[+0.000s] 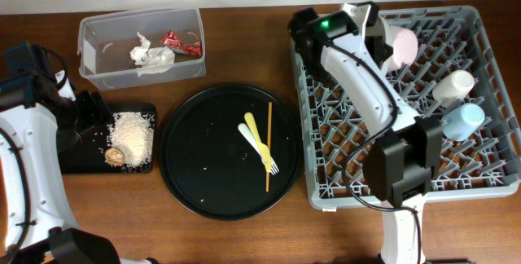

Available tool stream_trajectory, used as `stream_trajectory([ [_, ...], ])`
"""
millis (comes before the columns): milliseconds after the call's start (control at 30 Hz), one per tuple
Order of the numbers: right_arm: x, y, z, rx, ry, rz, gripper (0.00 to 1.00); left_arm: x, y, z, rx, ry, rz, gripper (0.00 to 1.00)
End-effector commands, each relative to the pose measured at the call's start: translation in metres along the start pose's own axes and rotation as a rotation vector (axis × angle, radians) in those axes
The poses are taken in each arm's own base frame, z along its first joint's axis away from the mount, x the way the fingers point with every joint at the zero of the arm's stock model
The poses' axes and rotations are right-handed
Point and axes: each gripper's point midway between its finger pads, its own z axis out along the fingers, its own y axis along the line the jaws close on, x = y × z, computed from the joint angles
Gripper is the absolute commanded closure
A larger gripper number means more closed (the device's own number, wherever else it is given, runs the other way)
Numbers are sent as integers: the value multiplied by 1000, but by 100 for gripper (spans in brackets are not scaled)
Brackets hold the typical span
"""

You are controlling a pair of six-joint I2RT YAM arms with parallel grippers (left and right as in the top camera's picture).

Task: Sort waste into correct bins and load items into the dishwasher rack
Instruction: 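Take the white plate with the right gripper and lift it toward the rack, then stand the white plate upright in the rack's back slots, release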

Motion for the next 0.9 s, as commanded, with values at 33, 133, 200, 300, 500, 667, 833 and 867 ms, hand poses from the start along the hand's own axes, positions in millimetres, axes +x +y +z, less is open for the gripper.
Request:
stream_trajectory([
  [33, 11, 23, -16, -50, -23, 17, 96, 0, 1, -3, 4, -4, -17, 23],
  [133, 29, 48, -22, -187, 85, 24, 48, 0, 1, -3, 4, -4, -16, 23],
  [200, 32, 45, -27, -195, 94, 5, 27, 0, 1, -3, 4, -4, -17, 23],
  [300, 24, 27, -40, -228, 72, 51, 19, 0, 1, -3, 4, -4, -17, 23],
  [500, -4, -71, -63, -451, 41, 256, 20, 0, 1, -3, 4, -4, -17, 22],
  [667, -1, -65, 35, -757, 298, 355, 96, 0, 1, -3, 4, -4, -17, 23],
  [833, 27, 23, 47, -995, 447, 126, 96, 0, 1, -3, 3, -4, -17, 23],
  [867, 29, 39, 34, -1084, 445, 75, 96, 0, 1, -3, 3, -4, -17, 23],
])
